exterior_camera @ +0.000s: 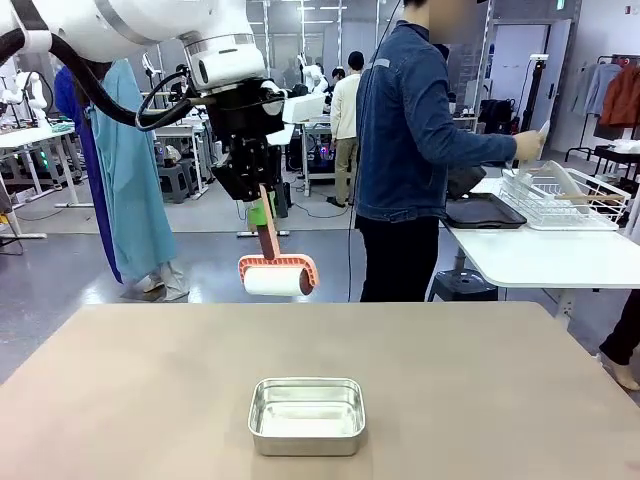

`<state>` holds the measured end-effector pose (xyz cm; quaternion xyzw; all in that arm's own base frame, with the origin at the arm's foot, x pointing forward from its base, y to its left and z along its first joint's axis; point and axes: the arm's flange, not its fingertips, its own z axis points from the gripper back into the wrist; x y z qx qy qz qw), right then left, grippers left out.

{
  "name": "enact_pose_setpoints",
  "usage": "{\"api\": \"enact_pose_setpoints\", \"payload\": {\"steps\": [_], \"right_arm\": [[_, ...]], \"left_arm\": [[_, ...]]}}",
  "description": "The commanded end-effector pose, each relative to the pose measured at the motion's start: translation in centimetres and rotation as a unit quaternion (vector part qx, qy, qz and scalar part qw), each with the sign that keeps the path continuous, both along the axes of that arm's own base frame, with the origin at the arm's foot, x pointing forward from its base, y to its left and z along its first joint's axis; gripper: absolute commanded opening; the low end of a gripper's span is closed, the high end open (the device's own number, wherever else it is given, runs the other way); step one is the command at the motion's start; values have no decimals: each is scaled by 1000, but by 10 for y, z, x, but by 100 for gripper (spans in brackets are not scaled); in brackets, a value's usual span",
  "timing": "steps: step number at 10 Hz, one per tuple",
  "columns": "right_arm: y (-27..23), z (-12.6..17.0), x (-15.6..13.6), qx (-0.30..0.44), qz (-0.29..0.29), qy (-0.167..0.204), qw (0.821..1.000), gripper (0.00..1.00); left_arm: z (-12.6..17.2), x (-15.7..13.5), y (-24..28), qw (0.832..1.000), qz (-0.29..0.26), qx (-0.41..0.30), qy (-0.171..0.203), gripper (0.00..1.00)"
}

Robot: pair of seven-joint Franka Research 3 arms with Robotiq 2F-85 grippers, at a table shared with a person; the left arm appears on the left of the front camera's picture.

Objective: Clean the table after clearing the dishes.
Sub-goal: Place the Lint Roller back on top of the Airtight Container.

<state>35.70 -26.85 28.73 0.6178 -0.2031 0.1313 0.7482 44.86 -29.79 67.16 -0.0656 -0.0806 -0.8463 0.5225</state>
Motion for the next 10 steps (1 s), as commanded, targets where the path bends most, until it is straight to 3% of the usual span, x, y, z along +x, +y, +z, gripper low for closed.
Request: {"api": "enact_pose_setpoints", "payload": {"steps": [1, 5, 6, 7, 8, 10], "right_arm": [[1, 3, -2, -8, 2, 3, 1000, 100], [1, 3, -2, -8, 2, 3, 1000, 100], [1, 3, -2, -8, 2, 3, 1000, 100], [1, 3, -2, -8, 2, 3, 1000, 100], [1, 3, -2, -8, 2, 3, 1000, 100], [1, 3, -2, -8, 2, 3, 1000, 100]], "left_arm": [[15, 10, 30, 999, 33, -14, -7, 21], [11, 16, 29, 999, 30, -6, -9, 21], [-12, 21, 6, 998, 40, 49, 25, 21], [-32, 25, -12, 995, 56, 47, 63, 21], [-52, 30, -29, 985, 112, 92, 97, 21], [-90, 43, -45, 982, 109, 82, 128, 21]]}}
